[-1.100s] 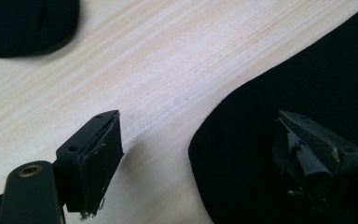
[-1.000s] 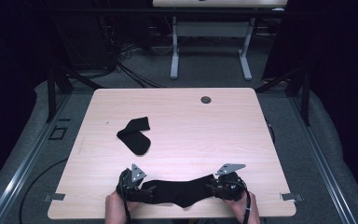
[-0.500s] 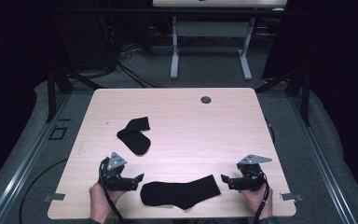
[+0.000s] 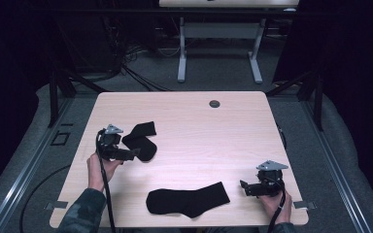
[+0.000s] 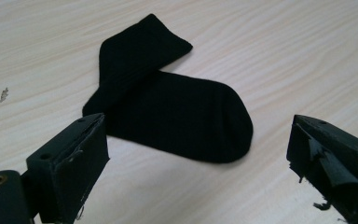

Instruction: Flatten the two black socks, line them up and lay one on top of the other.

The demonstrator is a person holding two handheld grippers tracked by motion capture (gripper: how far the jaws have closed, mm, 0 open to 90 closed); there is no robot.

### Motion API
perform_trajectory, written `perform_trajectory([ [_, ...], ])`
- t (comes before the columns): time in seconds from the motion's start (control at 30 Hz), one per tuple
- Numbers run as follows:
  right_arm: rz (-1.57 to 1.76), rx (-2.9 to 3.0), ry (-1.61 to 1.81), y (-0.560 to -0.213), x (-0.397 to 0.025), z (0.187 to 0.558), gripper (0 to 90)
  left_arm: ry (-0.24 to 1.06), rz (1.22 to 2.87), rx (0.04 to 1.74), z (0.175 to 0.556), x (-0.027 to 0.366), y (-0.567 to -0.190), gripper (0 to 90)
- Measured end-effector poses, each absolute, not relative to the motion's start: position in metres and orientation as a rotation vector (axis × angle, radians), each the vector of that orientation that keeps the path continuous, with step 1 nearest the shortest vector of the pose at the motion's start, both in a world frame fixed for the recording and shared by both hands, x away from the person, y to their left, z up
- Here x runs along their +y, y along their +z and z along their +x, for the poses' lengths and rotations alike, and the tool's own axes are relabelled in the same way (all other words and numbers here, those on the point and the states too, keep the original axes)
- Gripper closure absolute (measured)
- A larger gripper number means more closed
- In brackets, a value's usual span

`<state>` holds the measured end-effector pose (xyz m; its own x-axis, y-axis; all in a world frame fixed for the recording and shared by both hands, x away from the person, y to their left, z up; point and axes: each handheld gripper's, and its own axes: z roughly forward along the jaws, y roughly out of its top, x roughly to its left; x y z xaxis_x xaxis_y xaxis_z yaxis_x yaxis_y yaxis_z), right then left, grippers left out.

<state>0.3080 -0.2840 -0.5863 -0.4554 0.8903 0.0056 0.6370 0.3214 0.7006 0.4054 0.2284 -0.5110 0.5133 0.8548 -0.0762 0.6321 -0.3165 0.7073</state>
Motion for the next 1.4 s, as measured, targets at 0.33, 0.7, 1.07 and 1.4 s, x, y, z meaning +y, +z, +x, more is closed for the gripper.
perform_trajectory([
  [0.33,1.370,2.205,0.902,-0.589,-0.284,0.310,0.0,0.373,2.047,1.284,0.445,0.236,-0.512,9.2],
  [0.7,1.372,2.200,0.900,-0.589,-0.284,0.309,0.1,0.311,2.020,1.428,0.479,0.243,-0.533,18.8],
  [1.07,1.368,2.199,0.904,-0.589,-0.284,0.309,0.4,0.258,2.048,1.522,0.493,0.240,-0.562,36.2],
  [1.4,1.374,2.197,0.904,-0.589,-0.284,0.309,0.7,0.327,2.110,1.492,0.492,0.236,-0.563,75.3],
])
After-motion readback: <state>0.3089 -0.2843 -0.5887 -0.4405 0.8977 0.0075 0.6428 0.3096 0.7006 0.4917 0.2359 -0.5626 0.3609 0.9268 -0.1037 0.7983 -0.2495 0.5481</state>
